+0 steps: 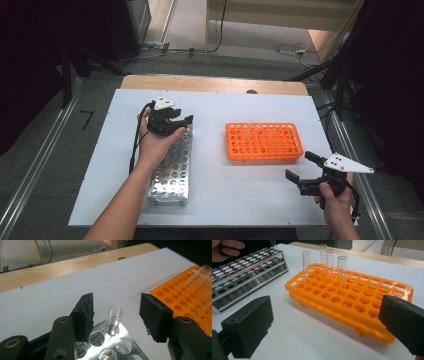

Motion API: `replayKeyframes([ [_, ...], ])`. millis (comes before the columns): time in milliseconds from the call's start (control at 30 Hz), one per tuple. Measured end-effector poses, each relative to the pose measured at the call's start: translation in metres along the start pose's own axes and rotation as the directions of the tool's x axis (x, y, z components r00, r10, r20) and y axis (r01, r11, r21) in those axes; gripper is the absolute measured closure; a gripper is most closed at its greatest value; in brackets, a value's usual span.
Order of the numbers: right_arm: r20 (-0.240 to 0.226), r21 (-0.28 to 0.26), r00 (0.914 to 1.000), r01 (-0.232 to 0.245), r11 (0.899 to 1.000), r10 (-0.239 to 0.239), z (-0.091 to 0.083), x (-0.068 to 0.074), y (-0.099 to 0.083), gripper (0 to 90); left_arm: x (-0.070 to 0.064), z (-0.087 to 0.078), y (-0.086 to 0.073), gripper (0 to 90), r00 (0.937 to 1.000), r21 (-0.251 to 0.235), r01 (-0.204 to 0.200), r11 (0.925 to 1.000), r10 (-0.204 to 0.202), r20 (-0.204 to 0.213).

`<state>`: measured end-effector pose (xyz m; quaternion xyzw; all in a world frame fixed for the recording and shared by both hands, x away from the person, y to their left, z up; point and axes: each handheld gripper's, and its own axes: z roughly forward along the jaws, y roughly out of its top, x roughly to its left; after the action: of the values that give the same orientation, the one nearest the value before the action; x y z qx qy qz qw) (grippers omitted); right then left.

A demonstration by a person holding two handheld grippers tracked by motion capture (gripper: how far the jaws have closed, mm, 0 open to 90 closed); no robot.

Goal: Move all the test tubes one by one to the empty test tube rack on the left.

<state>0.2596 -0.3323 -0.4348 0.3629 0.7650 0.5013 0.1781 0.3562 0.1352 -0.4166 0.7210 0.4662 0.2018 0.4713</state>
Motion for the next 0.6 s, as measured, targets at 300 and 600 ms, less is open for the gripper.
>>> replayKeyframes([
  [300,0.000,-0.001,1.0000,0.002,1.000,-0.002,0.000,0.002,0.001,0.0,-0.005,-0.017,-0.001,25.9,0.9983,-0.053,0.004,0.9986,-0.001,0.058],
  [600,-0.002,-0.001,1.0000,0.003,1.000,-0.003,0.002,0.002,0.002,0.0,-0.016,-0.034,-0.005,5.0,0.9921,-0.077,-0.005,0.9970,0.014,0.125],
])
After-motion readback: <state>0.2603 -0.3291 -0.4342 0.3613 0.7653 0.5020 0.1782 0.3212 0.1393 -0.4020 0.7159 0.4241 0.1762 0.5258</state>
